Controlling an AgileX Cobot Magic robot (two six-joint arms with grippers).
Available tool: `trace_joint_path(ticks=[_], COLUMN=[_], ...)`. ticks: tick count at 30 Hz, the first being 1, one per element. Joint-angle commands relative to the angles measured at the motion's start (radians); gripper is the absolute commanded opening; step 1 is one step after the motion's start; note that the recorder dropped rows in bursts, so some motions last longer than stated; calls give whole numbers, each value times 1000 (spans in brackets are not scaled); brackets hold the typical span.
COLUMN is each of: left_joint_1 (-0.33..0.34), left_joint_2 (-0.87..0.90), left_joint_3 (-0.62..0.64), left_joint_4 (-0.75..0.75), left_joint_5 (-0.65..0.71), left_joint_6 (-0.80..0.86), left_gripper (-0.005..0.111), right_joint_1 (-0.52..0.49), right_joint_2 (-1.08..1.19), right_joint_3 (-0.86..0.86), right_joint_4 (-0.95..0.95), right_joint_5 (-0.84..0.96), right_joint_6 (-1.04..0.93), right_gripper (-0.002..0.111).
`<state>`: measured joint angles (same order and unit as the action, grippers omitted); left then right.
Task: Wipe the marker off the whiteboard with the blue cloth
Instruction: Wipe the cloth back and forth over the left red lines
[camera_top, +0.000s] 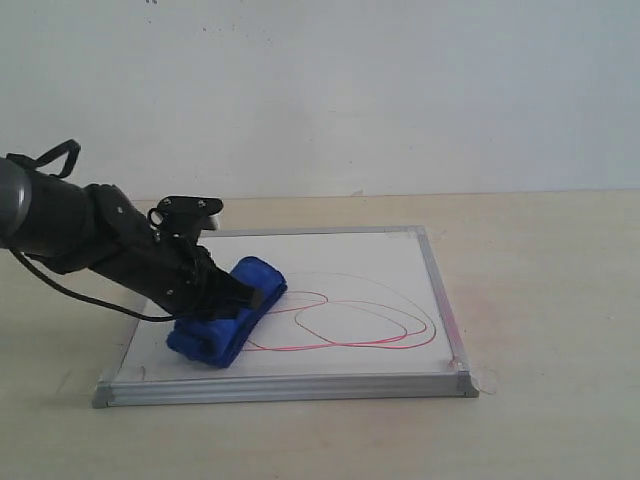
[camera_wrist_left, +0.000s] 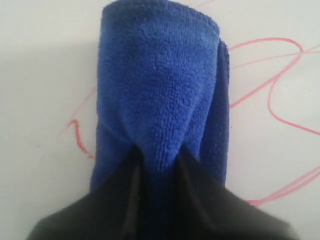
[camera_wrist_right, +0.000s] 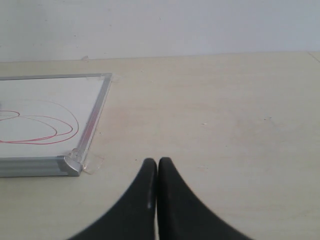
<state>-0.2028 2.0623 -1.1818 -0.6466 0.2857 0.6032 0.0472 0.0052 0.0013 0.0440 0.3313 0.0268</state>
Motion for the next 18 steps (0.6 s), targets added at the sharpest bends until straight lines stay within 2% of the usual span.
trace_joint_path(ticks=[1, 5, 6, 10, 12, 15, 18], left_joint_1=[-31, 27, 70, 199, 226, 224, 188], left_joint_2=[35, 35, 27, 2, -28, -79, -76], left_joint_3=[10, 10, 10, 14, 54, 133, 133], left_joint_4=[-14, 26, 56, 205, 255, 233, 181], left_joint_5=[95, 95, 113, 287, 302, 204, 173], left_joint_6=[3, -30, -60, -129, -150, -185, -185], left_gripper=[4, 4, 4, 4, 4, 4, 4], right_joint_1=[-7, -7, -7, -7, -7, -7, -7], right_joint_2=[-5, -5, -5, -5, -5, -5, -5], right_joint_3=[-1, -1, -1, -1, -1, -1, -1], right_joint_4=[-1, -1, -1, -1, -1, -1, -1], right_joint_5=[-8, -8, -8, -8, -8, -8, -8], right_joint_6=[-4, -4, -4, -4, -4, -4, -4], right_gripper=[0, 0, 0, 0, 0, 0, 0])
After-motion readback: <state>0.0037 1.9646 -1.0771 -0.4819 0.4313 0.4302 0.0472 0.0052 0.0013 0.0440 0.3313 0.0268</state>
